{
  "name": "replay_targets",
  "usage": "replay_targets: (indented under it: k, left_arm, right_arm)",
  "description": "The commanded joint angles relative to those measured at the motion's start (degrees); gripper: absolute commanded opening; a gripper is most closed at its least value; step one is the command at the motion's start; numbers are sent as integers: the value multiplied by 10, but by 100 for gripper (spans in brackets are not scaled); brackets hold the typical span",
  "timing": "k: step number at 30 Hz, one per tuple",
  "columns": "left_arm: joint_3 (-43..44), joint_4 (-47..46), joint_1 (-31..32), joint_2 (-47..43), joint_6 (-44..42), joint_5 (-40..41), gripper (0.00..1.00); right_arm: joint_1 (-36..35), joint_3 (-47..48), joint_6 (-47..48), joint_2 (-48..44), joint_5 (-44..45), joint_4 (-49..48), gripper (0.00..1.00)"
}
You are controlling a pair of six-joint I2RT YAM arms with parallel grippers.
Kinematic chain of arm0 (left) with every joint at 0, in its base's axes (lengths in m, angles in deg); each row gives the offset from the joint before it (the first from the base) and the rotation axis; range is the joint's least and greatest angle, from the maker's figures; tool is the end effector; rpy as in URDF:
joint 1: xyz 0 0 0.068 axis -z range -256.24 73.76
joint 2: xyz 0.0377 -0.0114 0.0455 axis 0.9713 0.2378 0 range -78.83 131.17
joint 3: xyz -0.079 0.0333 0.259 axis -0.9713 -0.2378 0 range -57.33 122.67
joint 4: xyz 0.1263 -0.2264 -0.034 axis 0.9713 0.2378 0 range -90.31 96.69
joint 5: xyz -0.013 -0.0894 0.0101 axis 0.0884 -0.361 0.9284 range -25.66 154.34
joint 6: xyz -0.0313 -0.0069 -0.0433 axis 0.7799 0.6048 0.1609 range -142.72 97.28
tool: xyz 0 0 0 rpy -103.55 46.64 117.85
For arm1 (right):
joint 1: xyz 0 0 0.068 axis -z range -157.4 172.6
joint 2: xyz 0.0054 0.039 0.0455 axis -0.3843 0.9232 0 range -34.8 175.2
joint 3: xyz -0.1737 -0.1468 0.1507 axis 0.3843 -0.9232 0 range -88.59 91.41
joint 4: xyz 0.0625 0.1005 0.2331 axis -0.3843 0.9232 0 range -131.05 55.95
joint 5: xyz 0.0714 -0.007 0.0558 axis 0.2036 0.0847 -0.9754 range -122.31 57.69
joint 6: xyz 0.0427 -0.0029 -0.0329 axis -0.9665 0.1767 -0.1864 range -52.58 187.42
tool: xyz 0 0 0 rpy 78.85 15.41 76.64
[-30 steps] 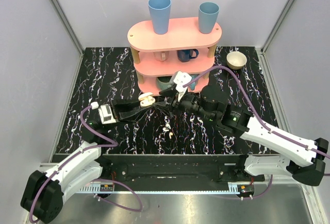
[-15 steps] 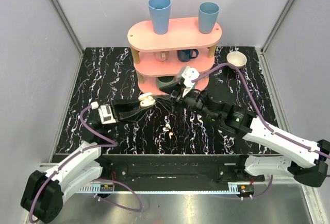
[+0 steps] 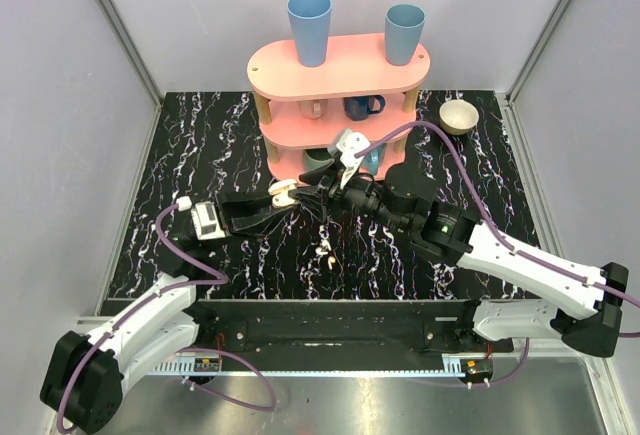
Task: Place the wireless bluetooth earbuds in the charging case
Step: Adjust the right earbud in the right side groove of the charging case.
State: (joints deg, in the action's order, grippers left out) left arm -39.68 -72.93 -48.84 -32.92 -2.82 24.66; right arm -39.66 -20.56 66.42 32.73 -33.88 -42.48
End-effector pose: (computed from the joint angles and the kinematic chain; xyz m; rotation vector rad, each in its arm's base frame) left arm 0.1254 -0.0905 0.3108 0.7369 0.7533 -1.0269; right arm 0.1263 0.2422 0.4232 -0.8382 1.3708 0.8901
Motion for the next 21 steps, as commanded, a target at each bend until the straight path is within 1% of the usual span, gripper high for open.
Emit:
replay_targets:
  k: [1, 8, 12, 19, 21]
  left_arm:
    - [22, -38, 1, 3, -5, -8, 0]
    - [22, -45, 1, 8, 1, -13, 0]
    - [23, -43, 1, 5, 0, -10, 0]
    - [23, -41, 1, 3, 0, -10, 0]
    - [23, -42, 2, 3, -1, -8, 0]
  right_arm:
    - [-2, 9, 3, -34, 3, -33, 47]
    - [-2, 19, -4, -13, -6, -25, 45]
    - [-2, 21, -9, -6, -6, -23, 41]
    - [-2, 29, -9, 5, -15, -15, 40]
    - [-2, 30, -11, 8, -17, -12, 35]
